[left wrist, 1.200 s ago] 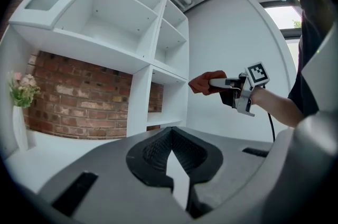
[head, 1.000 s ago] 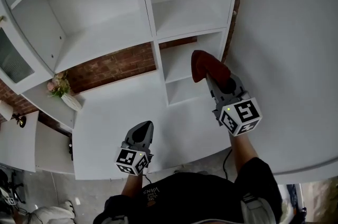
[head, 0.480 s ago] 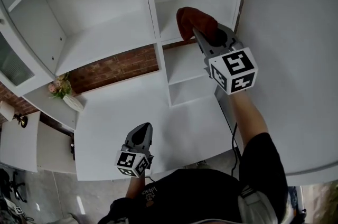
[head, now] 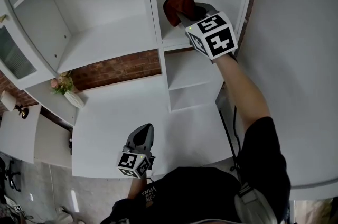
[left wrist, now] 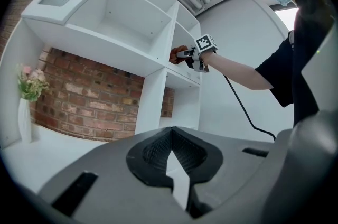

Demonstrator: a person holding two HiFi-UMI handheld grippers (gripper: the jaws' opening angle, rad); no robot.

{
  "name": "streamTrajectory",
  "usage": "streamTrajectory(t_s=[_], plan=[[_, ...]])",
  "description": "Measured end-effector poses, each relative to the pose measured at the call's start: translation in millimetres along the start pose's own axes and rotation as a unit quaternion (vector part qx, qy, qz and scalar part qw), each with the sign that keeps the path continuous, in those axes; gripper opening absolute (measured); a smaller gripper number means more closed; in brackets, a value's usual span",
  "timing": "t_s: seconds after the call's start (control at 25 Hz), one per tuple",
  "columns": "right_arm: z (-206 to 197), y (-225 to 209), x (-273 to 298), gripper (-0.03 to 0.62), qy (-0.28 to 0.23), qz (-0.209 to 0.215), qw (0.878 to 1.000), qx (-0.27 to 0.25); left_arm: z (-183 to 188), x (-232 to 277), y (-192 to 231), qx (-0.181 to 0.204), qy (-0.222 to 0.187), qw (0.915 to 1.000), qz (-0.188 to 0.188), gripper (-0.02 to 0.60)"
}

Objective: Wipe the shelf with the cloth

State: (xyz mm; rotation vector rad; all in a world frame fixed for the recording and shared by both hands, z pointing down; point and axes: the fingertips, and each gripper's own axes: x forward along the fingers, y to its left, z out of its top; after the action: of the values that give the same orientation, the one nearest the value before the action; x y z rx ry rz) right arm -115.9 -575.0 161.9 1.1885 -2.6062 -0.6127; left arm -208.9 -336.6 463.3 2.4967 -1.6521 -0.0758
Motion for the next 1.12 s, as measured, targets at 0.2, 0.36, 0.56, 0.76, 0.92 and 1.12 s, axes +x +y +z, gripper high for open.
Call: streamTrajectory(t_s=[0.2,0.36,0.56,0.76,0.92,1.12], plan=[[1,-7,34,0.069,0.047,0.032,0.998,-0.001,-1,-1,-3,-0.004,-0.008,0.9997,0.022,0.005],[-2,-7,62,0.069,0.083,0.046,0.995,-0.015,-6,-5,-4,-0.01,-0.01,0.9991,0.041,0.005],[-12,-6,92,0.069,0.126,0.059,0.99,-0.029,-11,-18,1,-0.016,-0.016,0.997,0.074,0.005],[-27,-6,115,0.069,0.163,0.075,0.984,-0.005,-13,-33,8,-0.023,-0.022,0.9937,0.108,0.005],[-40,-4,126,0.069,0.193,0.085,0.977,-0.01,-14,-42,10,-0.037,-0.026,0.9914,0.123,0.005],[-49,-11,127,0.069,0.222,0.082,0.971,-0.027,-15,-49,16,-0.029,-0.027,0.9899,0.136,0.005]])
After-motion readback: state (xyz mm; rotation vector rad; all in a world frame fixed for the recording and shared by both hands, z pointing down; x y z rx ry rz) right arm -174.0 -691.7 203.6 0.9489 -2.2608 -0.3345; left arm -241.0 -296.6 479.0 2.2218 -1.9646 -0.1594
